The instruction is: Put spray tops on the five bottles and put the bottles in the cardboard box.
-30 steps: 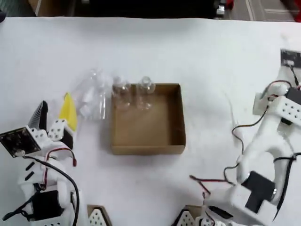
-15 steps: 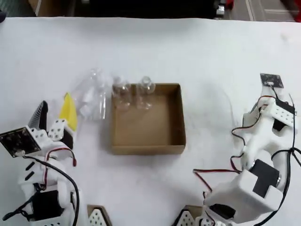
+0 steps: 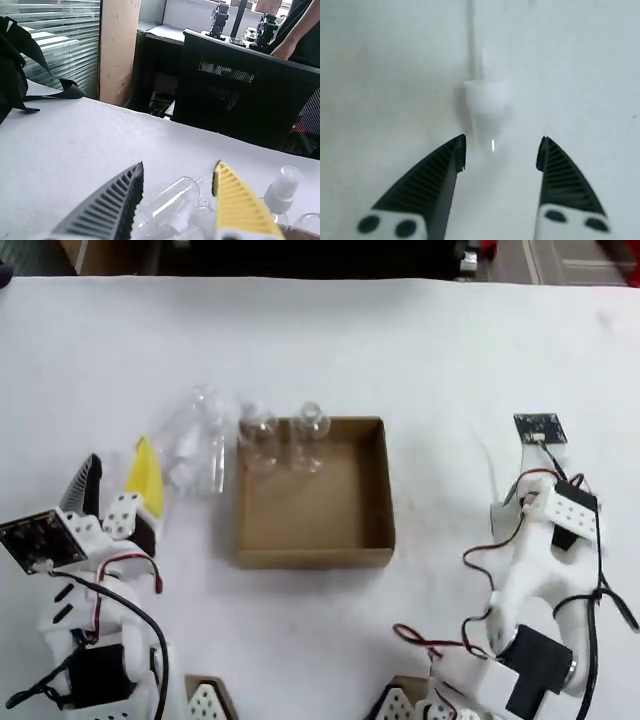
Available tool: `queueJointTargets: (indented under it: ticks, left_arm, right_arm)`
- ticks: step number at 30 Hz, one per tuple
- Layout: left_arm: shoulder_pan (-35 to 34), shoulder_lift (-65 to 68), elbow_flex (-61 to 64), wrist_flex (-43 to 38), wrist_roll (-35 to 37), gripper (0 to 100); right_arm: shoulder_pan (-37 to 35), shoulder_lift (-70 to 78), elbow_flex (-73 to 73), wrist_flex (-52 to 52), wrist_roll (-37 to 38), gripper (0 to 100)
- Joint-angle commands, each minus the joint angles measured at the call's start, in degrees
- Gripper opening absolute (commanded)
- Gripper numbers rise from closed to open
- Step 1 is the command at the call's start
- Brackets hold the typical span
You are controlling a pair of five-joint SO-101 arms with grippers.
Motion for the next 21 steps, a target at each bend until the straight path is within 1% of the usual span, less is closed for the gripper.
queueJointTargets:
  ticks: [1,4,6,8,12,13,15,21]
  left_arm:
    - [0.7,-0.4,-0.4,-1.5,0.4,21]
    - [0.7,-0.4,-0.4,-1.5,0.4,21]
    - [0.7,-0.4,-0.4,-1.5,0.4,21]
    - [0.7,-0.4,-0.4,-1.5,0.4,21]
    - [0.7,-0.4,-0.4,-1.5,0.4,21]
    - [0.7,-0.4,-0.4,-1.5,0.4,21]
    - [0.7,-0.4,-0.4,-1.5,0.4,21]
    - [0.3,-0.4,-0.7,-1.2,0.9,21]
  right_arm:
    - [-0.9,4.2,0.1,-6.3,1.4,20.8]
    - [-1.2,9.5,-1.5,-9.9,1.4,20.8]
    - [-0.3,13.3,-4.6,-8.7,1.4,19.8]
    - [0.4,16.7,-8.3,-6.2,1.4,15.1]
    - [1.2,21.4,-13.5,-3.5,1.4,1.9]
    - [1.6,21.9,-14.2,-2.9,1.4,0.9]
    - [2.2,21.8,-15.3,-1.4,1.4,2.7]
    - [2.8,13.8,-17.7,7.2,1.4,1.6]
